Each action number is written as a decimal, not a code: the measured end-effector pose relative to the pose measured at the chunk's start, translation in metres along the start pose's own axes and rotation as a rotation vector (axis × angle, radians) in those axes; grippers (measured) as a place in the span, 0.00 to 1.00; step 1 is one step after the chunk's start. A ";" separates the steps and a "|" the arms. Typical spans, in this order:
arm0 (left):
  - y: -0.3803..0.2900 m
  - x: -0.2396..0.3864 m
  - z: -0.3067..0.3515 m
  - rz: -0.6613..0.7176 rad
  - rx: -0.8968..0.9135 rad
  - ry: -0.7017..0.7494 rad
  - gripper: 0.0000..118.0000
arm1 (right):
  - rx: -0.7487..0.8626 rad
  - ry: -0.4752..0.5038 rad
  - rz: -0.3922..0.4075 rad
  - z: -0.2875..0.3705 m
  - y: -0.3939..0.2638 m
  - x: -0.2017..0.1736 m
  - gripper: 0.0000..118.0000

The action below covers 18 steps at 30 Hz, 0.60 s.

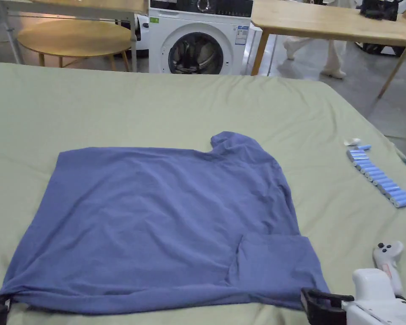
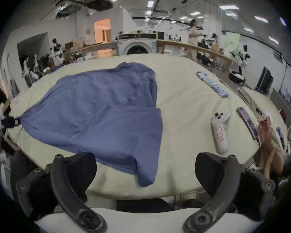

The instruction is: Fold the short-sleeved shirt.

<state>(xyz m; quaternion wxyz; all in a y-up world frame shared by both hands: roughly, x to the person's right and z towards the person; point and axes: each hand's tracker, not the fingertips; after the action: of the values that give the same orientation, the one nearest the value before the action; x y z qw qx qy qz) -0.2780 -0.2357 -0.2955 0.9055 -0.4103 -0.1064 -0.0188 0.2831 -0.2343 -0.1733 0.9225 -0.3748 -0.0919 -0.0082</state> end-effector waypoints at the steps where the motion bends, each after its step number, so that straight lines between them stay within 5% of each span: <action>1: 0.000 0.000 0.000 -0.002 -0.001 0.004 0.00 | -0.011 -0.016 0.032 -0.009 -0.004 -0.001 0.99; 3: 0.001 0.001 0.000 -0.002 -0.007 0.003 0.00 | -0.044 -0.034 0.081 -0.014 0.008 -0.012 0.97; 4: 0.002 0.005 0.003 -0.003 -0.008 0.007 0.00 | -0.066 -0.015 0.084 -0.021 0.010 -0.013 0.88; 5: 0.003 0.005 0.003 -0.005 -0.014 0.008 0.00 | -0.100 0.009 0.071 -0.026 0.011 -0.011 0.60; 6: 0.004 0.006 0.003 -0.009 -0.022 0.015 0.00 | -0.138 0.036 0.045 -0.032 0.012 -0.006 0.05; 13: 0.021 0.018 0.012 -0.085 -0.034 0.112 0.00 | -0.093 0.084 -0.050 -0.007 0.033 0.007 0.02; 18: 0.067 0.027 0.021 -0.129 0.000 0.124 0.00 | -0.005 0.049 0.026 0.008 0.084 0.001 0.02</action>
<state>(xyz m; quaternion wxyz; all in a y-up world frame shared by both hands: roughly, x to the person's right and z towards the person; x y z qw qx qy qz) -0.2470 -0.1743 -0.3255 0.9074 -0.4005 -0.0765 -0.1023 0.2901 -0.1680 -0.2252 0.9236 -0.3778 -0.0642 -0.0055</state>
